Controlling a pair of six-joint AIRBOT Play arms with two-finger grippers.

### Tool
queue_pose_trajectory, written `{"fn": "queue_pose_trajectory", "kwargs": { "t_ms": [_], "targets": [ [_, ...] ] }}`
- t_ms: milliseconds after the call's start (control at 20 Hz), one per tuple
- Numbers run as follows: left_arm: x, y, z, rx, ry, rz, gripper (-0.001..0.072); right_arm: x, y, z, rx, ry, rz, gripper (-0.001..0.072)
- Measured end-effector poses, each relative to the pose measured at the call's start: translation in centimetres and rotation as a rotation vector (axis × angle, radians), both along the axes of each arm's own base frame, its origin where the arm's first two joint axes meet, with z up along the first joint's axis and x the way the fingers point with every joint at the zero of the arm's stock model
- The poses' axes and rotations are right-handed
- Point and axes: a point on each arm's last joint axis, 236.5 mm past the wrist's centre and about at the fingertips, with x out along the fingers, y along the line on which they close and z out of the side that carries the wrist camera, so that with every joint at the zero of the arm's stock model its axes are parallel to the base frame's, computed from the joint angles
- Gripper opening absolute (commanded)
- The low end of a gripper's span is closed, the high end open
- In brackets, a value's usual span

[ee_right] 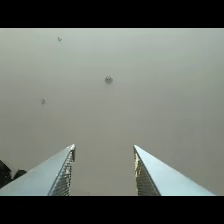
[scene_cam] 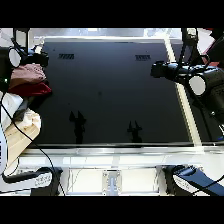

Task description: Fold the shirts.

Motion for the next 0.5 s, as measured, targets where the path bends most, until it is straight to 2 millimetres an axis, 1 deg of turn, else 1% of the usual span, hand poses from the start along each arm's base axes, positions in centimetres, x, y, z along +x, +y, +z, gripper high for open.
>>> {"fn": "queue_pose_trajectory", "kwargs": {
  "t_ms": [500],
  "targets": [
    [0.01, 0.00, 0.01, 0.000, 0.000, 0.000, 0.0706, 0.00, 0.00, -0.01, 0.000, 0.000, 0.000, 0.0424]
  ]
}}
